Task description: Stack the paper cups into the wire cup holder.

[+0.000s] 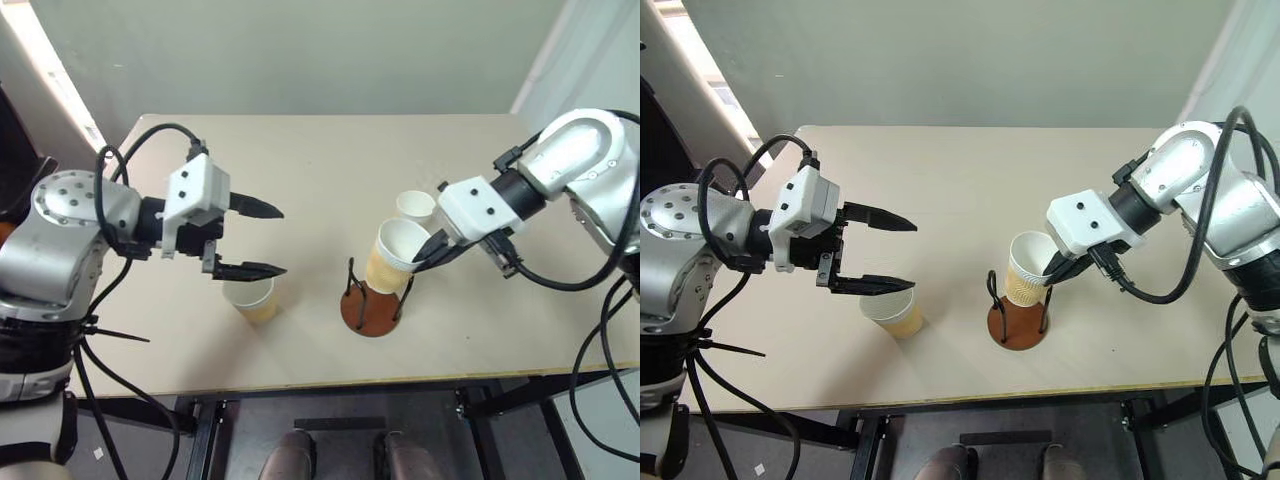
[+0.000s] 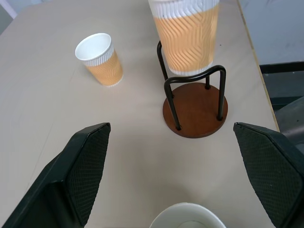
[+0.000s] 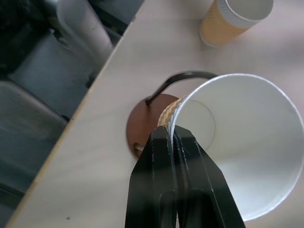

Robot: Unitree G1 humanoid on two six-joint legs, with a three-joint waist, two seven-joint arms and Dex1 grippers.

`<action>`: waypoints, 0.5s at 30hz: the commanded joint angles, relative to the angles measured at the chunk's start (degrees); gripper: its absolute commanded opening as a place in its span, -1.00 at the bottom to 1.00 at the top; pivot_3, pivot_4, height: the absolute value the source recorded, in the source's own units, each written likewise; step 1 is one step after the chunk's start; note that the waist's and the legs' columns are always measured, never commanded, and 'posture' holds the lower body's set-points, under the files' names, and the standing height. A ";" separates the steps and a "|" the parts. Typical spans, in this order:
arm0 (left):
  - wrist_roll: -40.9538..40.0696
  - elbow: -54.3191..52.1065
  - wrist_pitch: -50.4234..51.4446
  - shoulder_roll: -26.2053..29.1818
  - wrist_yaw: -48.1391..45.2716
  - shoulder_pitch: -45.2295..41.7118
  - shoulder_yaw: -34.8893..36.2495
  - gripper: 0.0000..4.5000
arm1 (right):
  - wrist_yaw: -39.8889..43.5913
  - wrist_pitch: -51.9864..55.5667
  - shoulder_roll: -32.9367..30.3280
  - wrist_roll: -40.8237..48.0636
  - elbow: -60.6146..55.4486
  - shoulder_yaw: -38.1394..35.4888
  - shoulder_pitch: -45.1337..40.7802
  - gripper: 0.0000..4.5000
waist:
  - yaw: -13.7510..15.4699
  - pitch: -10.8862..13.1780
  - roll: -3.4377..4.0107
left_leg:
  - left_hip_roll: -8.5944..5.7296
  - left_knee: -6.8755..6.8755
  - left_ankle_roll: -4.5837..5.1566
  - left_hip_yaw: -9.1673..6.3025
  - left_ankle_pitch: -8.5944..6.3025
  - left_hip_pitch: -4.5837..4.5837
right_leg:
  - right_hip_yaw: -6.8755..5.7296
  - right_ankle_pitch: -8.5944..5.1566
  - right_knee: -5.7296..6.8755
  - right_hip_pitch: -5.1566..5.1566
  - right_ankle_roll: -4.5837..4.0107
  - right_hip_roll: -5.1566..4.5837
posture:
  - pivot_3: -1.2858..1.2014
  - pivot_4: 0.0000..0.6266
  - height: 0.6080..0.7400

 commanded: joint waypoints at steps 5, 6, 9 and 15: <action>3.83 2.74 -1.50 -1.22 3.93 -2.30 -1.66 0.99 | 0.26 -1.42 -1.17 -1.60 2.66 -0.46 -3.09 0.04 | 0.08 0.00 0.00 | -0.01 -0.07 0.00 0.00 0.05 -0.03 | -0.03 0.01 0.01 -0.02 -0.02 -0.03 | 0.03 -0.52 1.00; 3.98 3.03 -1.61 -1.60 3.87 -2.46 -2.12 0.99 | 0.26 -1.24 -1.06 -1.57 4.39 -1.25 -3.85 0.15 | 0.07 0.00 0.00 | -0.02 -0.07 0.00 0.01 0.05 -0.03 | -0.03 0.01 0.00 -0.03 -0.02 -0.04 | 0.03 -0.52 1.00; 5.37 4.32 -1.91 -3.67 5.17 -4.01 -3.60 0.99 | -3.43 -3.81 3.67 -8.45 16.44 -4.29 -7.00 0.62 | 0.05 0.00 0.00 | -0.03 -0.14 -0.01 0.01 0.05 -0.06 | -0.02 0.02 -0.01 -0.10 -0.02 -0.05 | 0.03 -0.52 1.00; 15.73 12.95 -3.78 -12.21 16.49 -10.98 -9.15 0.99 | -17.99 -13.11 15.38 -23.47 47.20 -3.21 -13.89 0.94 | 0.08 0.00 -0.01 | 0.05 -0.18 -0.03 -0.05 0.14 0.01 | -0.02 0.23 0.04 -0.17 -0.11 -0.09 | 0.03 -0.52 1.00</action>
